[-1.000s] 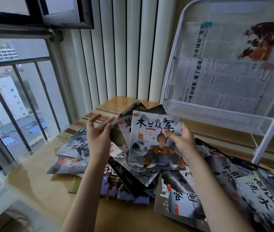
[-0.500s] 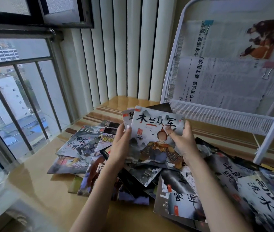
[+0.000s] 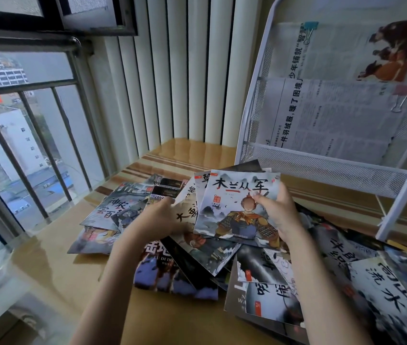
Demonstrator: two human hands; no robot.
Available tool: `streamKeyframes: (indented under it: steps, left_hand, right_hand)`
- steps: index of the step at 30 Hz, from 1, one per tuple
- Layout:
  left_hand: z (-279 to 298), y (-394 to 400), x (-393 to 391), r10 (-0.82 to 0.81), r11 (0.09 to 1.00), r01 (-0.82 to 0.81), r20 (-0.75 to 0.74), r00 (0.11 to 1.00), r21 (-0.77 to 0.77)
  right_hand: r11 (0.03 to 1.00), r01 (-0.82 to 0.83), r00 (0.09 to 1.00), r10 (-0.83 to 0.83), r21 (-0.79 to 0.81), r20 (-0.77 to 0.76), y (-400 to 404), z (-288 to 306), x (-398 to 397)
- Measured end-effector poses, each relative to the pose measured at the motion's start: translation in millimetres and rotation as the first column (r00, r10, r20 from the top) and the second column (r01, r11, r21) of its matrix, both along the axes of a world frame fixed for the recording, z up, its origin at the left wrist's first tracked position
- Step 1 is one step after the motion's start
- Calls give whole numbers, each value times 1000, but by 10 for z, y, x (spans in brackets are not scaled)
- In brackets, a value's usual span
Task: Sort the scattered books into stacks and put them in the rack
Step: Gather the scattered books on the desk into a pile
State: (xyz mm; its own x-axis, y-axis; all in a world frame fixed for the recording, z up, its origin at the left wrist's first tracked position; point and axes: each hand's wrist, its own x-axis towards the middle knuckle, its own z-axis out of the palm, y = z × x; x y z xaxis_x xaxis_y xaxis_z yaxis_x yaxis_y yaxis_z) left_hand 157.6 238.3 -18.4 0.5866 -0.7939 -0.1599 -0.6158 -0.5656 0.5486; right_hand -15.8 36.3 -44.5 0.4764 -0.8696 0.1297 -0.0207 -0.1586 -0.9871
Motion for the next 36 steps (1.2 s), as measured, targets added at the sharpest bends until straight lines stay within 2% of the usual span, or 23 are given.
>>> streamKeyframes:
  steps: [1,3,5,7,10,12,16,20,23,25,27,30,32,34,36]
  left_hand:
    - [53,27,10,-63,998,65,-84,994,21]
    - [87,54,46,-106,994,110,-104,989,29]
    - [35,34,78,-41,997,33,-127,991,-66]
    - [-15,13,93,57,970,-110,-235,970,-217]
    - [-65,24,150,153,846,-332,-408,900,-417]
    - [-76,38,174,175,740,-426,-464,869,-520]
    - [-40,24,142,95,563,-456,-494,864,-689]
    - [55,-16,64,-52,486,-438,-526,849,-756]
    - [113,-94,-20,-28,498,-336,-402,915,-800]
    - [102,-160,-49,70,530,-233,-231,970,-815]
    - [84,-210,-59,126,567,-130,-70,990,-814]
    - [87,-280,-118,187,727,-49,129,974,-685]
    - [120,-307,-226,166,820,21,273,948,-572]
    - [178,-316,-273,73,844,95,287,955,-528]
    - [207,-320,-167,15,825,53,114,993,-563]
  right_hand:
    - [1000,4,1000,-4,-7,-3,3,5,-1]
    - [1000,6,1000,-6,-22,-9,1,-1,-2]
    - [1000,11,1000,-11,-23,-16,1,-1,-1]
    - [1000,19,1000,-19,-9,-5,-14,-9,-4]
    - [1000,10,1000,-10,1,-3,-29,-15,-16]
    - [1000,-6,1000,6,-9,-3,-27,-8,-17]
    - [998,-56,998,56,-11,-5,24,18,-16]
    - [983,-180,983,179,-33,-32,135,132,-44]
    - [974,-222,975,220,-48,-37,234,220,-64]
    - [975,-209,978,207,-72,-35,193,161,-44]
    - [978,-191,982,191,-88,-9,205,163,-26]
    - [975,-209,977,212,-76,30,213,153,-7]
    - [966,-255,967,256,-40,15,193,153,18]
    - [956,-288,958,288,57,13,157,135,33]
    - [953,-258,966,249,161,73,71,105,8]
